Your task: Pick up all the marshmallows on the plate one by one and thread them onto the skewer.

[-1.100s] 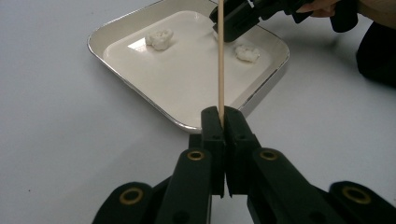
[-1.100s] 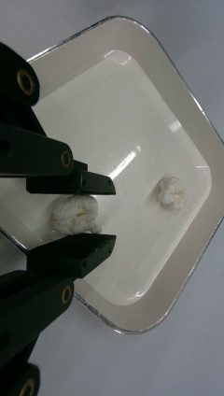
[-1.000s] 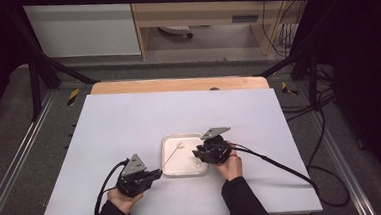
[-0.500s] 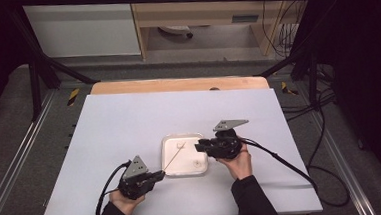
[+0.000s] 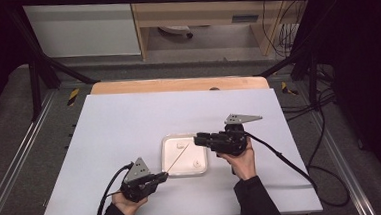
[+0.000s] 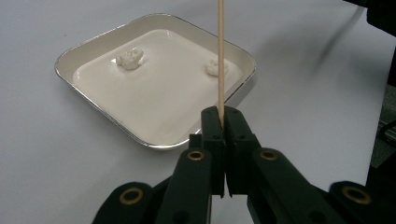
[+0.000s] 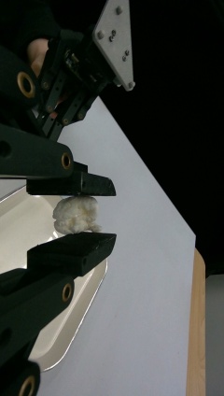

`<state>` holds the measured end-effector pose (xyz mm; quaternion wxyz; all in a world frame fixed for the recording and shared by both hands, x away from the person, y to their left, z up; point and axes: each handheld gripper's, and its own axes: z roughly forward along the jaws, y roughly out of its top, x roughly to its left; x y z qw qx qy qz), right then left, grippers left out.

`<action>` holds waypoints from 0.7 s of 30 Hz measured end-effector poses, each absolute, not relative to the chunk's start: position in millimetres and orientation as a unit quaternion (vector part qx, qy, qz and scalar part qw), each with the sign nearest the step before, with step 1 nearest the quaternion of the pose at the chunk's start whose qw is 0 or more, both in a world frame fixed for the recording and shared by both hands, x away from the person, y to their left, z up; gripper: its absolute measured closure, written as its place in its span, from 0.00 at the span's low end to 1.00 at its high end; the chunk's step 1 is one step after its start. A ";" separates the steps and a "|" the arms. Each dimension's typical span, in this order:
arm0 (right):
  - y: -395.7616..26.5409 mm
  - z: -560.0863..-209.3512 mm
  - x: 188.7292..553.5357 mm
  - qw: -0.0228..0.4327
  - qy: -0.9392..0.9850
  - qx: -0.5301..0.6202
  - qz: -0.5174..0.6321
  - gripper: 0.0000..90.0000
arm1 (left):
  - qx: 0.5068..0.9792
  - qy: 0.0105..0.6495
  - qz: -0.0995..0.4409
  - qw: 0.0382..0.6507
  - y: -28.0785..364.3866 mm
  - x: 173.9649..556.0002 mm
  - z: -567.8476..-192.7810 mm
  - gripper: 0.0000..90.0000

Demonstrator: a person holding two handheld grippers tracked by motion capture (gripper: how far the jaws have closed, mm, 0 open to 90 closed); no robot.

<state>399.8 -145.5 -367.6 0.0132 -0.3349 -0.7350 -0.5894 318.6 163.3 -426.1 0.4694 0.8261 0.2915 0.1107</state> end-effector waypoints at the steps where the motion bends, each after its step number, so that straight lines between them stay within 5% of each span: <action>1: -143.9 -367.4 400.9 0.018 -0.731 -0.336 -0.594 0.79 | 0.825 0.291 0.112 0.471 163.2 318.4 -425.9 0.98; 21: -128.8 -378.9 405.1 0.072 -0.717 -0.338 -0.606 0.80 | 0.821 0.289 0.115 0.479 162.4 316.5 -424.7 0.98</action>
